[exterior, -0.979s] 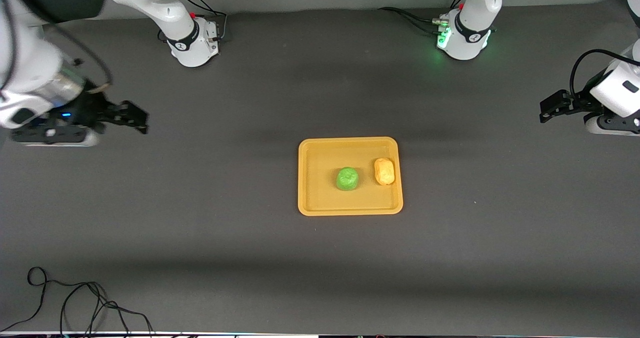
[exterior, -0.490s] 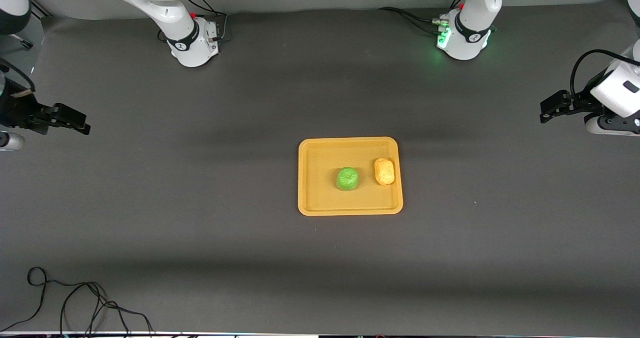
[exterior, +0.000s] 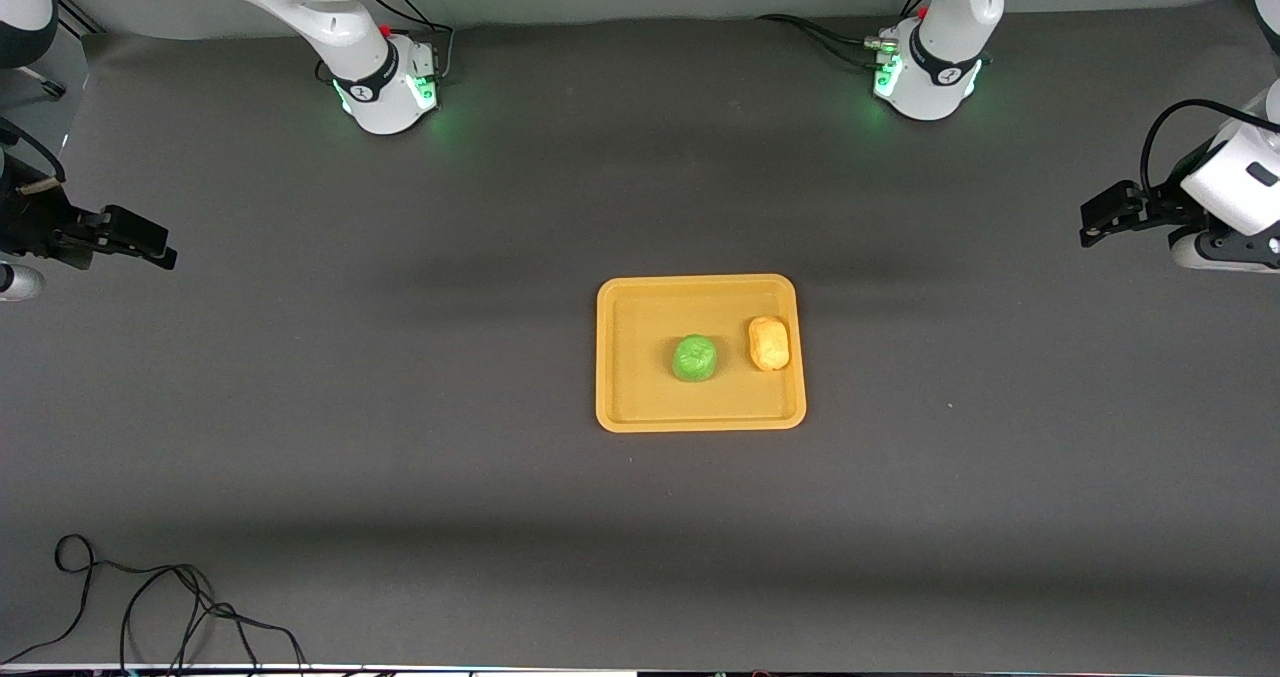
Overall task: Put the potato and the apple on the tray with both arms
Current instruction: 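Open the right gripper and withdraw it from the tray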
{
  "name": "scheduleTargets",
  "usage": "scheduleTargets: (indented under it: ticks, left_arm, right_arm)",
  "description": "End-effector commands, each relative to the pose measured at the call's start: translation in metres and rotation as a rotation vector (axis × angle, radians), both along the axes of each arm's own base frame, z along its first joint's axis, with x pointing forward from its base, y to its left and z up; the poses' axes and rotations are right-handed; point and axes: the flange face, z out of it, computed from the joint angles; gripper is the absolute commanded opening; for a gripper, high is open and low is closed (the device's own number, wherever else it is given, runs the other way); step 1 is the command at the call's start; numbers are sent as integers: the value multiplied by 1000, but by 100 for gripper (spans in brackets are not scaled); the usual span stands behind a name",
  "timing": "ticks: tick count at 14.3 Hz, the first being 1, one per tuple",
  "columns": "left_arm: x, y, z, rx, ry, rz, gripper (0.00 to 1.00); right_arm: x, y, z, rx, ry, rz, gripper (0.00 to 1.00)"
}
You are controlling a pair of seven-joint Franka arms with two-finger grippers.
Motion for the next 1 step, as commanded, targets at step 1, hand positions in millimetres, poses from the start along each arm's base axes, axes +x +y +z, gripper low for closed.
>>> scheduleTargets:
  ticks: [1]
  left_arm:
    - [3,2,3,2,-8,-13,100]
  right_arm:
    - [-5,1,6,16,-8,13,100]
